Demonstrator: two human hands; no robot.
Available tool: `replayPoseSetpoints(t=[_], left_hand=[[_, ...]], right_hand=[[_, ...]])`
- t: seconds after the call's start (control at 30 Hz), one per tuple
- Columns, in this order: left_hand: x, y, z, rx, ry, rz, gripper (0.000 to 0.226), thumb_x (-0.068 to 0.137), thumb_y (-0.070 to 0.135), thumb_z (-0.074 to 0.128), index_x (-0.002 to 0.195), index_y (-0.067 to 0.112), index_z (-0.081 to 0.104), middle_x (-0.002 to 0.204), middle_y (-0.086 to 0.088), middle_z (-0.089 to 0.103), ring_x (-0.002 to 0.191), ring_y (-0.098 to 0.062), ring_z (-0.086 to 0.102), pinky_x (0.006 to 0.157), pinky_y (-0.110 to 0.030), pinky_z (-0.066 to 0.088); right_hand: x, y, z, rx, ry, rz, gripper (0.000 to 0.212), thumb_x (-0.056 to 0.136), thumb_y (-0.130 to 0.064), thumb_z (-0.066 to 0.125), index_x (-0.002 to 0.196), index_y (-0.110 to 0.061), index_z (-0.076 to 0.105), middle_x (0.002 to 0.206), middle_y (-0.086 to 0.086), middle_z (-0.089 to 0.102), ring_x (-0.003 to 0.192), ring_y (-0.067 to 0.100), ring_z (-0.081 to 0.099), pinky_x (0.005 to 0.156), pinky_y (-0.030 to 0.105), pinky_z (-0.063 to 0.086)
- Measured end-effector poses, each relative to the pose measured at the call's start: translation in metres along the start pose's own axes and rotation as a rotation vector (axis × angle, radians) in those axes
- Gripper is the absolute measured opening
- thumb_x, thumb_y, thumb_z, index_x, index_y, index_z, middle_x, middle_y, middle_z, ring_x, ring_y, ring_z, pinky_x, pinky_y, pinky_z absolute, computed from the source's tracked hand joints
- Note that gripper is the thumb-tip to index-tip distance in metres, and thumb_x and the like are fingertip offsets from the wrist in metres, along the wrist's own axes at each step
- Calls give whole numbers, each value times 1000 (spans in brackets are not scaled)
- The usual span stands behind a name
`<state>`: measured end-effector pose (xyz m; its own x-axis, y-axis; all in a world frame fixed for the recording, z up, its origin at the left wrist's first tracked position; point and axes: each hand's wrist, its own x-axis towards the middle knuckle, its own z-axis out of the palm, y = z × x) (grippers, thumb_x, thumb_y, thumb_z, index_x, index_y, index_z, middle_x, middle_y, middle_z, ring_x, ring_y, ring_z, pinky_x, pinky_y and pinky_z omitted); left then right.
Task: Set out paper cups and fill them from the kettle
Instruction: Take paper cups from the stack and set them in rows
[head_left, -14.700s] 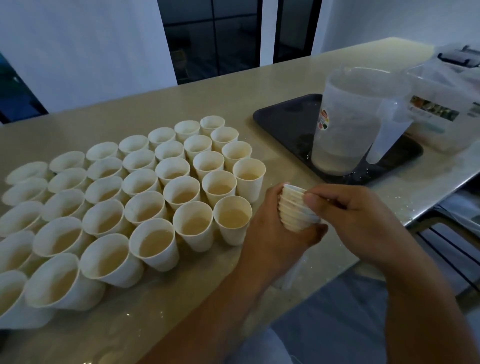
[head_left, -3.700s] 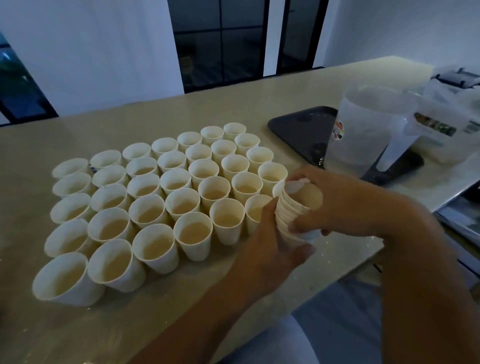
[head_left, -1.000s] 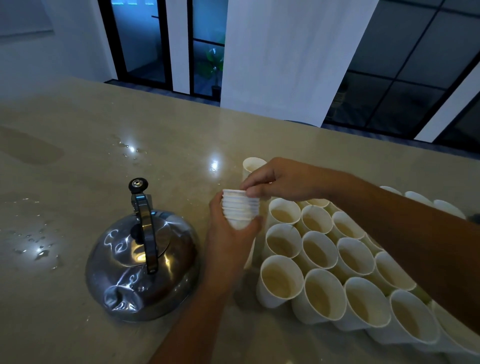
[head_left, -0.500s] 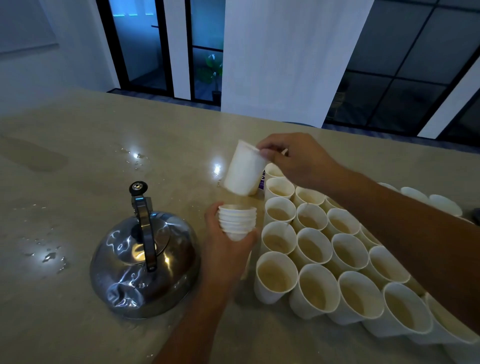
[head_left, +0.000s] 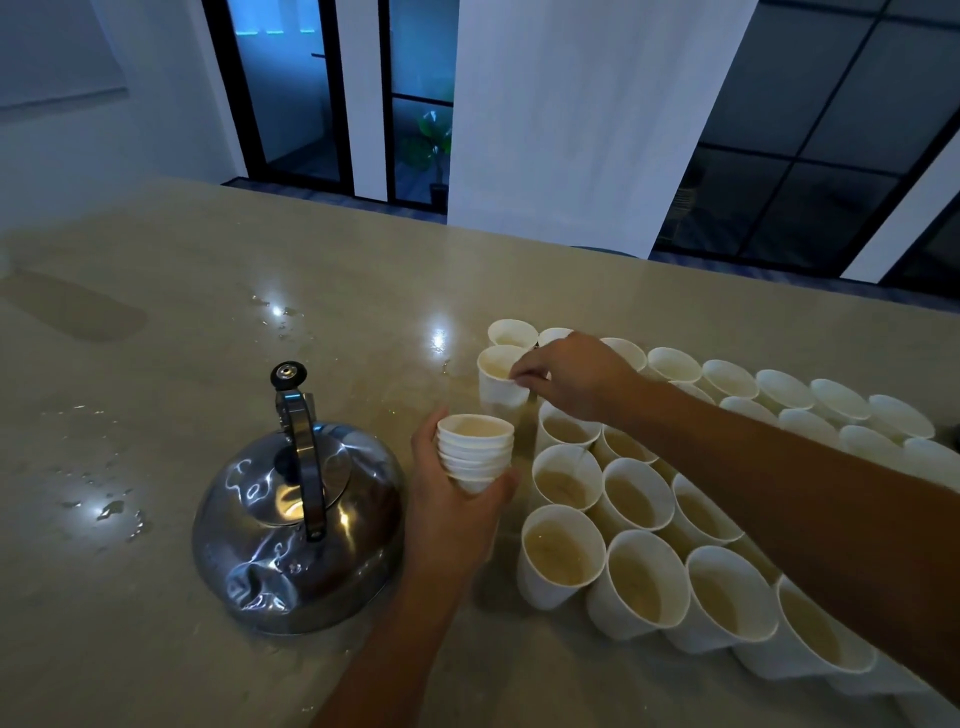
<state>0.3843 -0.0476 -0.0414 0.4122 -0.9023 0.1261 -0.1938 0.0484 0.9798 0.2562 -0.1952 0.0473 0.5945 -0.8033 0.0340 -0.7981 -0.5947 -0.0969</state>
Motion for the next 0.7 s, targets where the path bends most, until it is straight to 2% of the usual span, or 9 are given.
replayPoseSetpoints(t=[0.1,0.2,0.33,0.4,0.5,0.6,0.7], left_hand=[[0,-2,0,16,-3,-22,89,76,22,84,144,33,28,117,24,48,105,2,53,87,-17,46],[-1,-6,2,49,-4,-38,75,77,25,83,130,39,31,107,29,49,95,9,54,75,-9,43],[-3,-9,3,61,-7,-62,66,77,26,83,123,34,36,103,25,52,91,6,56,69,-6,41],[-3,-8,3,61,-4,-68,68,76,27,84,127,33,38,102,26,53,90,10,55,66,-5,41],[-4,-7,1,48,5,-71,72,75,28,84,129,36,38,105,24,55,93,9,57,68,-9,44],[-3,-1,-1,13,11,-74,69,73,29,85,127,34,41,107,17,59,95,-1,60,73,-17,49],[2,8,-4,6,7,-56,62,75,31,84,121,34,43,103,14,60,89,-1,62,68,-17,50]], right_hand=[[3,1,4,-36,-7,8,26,102,-33,50,117,-31,71,114,-3,71,97,18,62,91,36,51],[3,3,9,-98,-73,15,26,102,-35,50,116,-32,71,111,-2,71,96,17,62,88,37,53],[4,8,14,-85,-99,40,26,101,-34,51,118,-31,71,116,-1,70,100,18,62,90,37,53],[4,9,14,-26,-93,68,27,99,-37,56,122,-32,69,125,-1,67,107,19,60,94,34,48],[-1,4,8,174,1,93,33,97,-44,57,127,-34,65,132,-4,62,118,18,54,102,39,41],[-13,-17,-11,430,28,9,29,98,-42,55,112,-26,74,114,-6,72,99,10,61,92,32,46],[-30,-35,-27,528,-184,-94,30,99,-40,53,106,-23,76,98,-11,73,94,8,63,85,25,47]])
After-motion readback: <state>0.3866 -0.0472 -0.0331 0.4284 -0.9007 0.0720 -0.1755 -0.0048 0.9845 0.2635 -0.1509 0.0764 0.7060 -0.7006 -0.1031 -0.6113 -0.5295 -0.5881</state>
